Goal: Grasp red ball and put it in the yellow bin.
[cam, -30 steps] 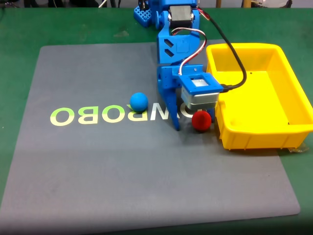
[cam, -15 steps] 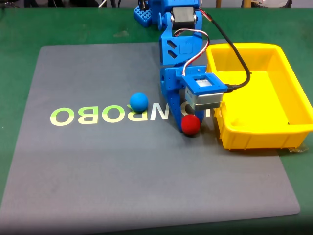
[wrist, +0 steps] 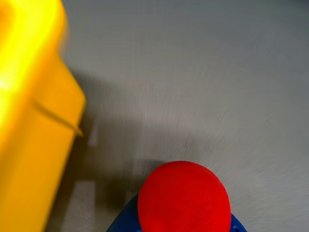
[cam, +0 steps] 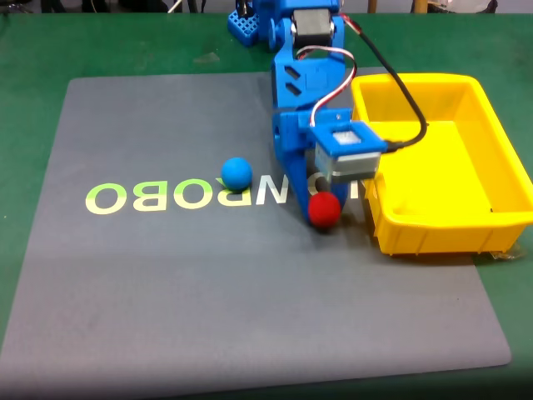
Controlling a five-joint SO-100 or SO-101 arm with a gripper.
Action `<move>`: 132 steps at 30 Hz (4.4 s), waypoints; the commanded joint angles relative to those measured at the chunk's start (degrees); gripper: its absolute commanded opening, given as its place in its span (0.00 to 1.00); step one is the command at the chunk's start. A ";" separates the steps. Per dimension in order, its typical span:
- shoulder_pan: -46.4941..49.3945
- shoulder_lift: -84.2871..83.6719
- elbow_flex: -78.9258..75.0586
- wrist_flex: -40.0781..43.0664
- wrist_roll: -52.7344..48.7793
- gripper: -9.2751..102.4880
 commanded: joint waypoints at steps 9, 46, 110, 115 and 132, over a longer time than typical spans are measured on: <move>1.49 20.48 -2.99 4.66 1.58 0.08; -18.90 40.17 11.34 9.23 1.05 0.34; 9.49 125.16 89.12 56.60 -9.32 0.08; 8.96 125.16 89.12 57.66 -8.70 0.08; 9.32 125.07 89.12 59.59 -8.70 0.08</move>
